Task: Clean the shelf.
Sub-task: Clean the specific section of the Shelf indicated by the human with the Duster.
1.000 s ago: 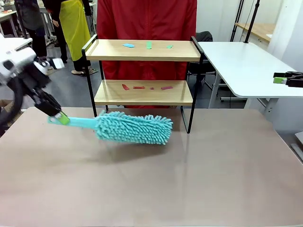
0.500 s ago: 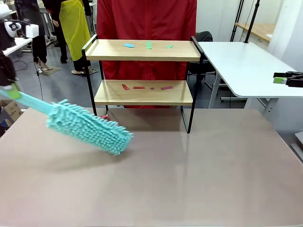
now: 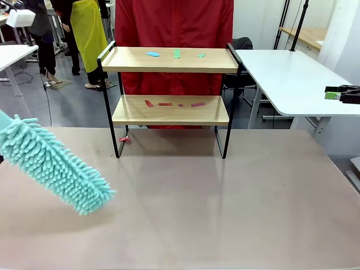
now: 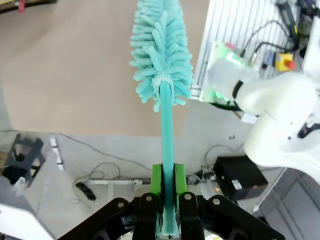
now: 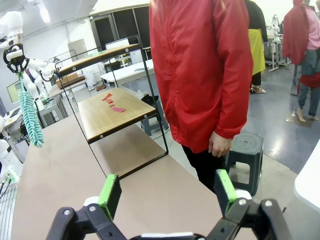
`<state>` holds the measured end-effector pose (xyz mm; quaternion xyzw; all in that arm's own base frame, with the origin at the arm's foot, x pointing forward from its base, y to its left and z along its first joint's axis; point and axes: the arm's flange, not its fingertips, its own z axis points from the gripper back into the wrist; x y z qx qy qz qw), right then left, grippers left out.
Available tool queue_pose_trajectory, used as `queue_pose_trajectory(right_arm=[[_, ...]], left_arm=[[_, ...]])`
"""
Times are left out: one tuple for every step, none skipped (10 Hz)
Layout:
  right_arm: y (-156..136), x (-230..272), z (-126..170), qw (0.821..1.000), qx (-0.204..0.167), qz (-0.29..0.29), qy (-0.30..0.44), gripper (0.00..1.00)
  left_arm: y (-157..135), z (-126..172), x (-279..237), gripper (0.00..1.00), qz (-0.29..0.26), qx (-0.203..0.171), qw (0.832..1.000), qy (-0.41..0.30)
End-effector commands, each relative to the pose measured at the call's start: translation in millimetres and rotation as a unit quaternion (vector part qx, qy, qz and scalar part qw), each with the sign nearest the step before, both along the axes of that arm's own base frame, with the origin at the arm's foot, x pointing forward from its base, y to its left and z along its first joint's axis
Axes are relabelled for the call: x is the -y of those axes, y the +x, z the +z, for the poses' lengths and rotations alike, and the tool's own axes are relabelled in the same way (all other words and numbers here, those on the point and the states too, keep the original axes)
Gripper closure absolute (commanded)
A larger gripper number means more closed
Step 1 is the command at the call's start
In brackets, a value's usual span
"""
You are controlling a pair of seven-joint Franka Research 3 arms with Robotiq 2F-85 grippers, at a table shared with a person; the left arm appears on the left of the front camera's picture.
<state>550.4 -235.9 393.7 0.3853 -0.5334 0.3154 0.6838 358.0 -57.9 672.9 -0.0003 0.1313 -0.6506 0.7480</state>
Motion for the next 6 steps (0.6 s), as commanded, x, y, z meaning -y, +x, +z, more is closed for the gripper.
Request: queue_pose_trajectory(right_arm=[[0.5,-1.1,2.8,1.0,0.002,0.001,-0.001,0.0],[0.5,-1.1,2.8,1.0,0.002,0.001,-0.001,0.0],[0.5,-1.1,2.8,1.0,0.002,0.001,-0.001,0.0],[0.5,-1.1,2.8,1.0,0.002,0.001,-0.001,0.0],[0.5,-1.1,2.8,1.0,0.002,0.001,-0.001,0.0],[0.5,-1.1,2.8,1.0,0.002,0.001,-0.001,0.0]], left_arm=[[3.5,1.8,5.3,0.87,-0.033,-0.014,0.999,0.038],[0.0,0.0,0.0,0.87,0.0,0.0,1.0,0.0],[0.0,0.0,0.0,0.87,0.0,0.0,1.0,0.0],[0.0,0.0,0.0,0.87,0.0,0.0,1.0,0.0],[0.0,0.0,0.0,0.87,0.0,0.0,1.0,0.0],[0.0,0.0,0.0,0.87,0.0,0.0,1.0,0.0]])
